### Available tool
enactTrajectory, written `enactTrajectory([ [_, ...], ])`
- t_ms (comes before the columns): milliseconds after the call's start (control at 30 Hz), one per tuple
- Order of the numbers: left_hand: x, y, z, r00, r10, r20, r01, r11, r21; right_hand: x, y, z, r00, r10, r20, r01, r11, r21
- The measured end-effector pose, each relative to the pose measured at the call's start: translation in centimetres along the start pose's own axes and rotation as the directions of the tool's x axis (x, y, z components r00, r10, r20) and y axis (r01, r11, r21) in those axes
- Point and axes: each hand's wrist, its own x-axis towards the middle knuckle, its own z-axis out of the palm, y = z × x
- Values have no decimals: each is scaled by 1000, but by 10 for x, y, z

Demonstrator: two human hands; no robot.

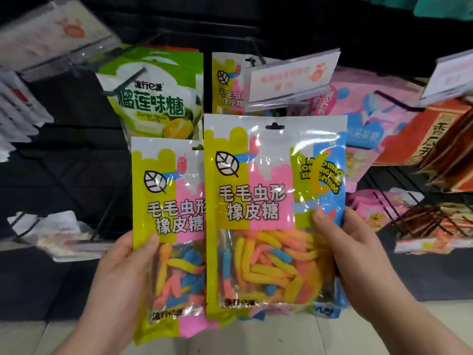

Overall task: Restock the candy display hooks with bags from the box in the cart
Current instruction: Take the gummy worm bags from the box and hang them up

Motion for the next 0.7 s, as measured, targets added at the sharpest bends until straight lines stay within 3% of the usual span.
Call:
enactTrajectory([
  [700,8,4,-3,1000,2,-15,-2,999,-38,15,-8,10,998,-30,-60,31,999,16],
])
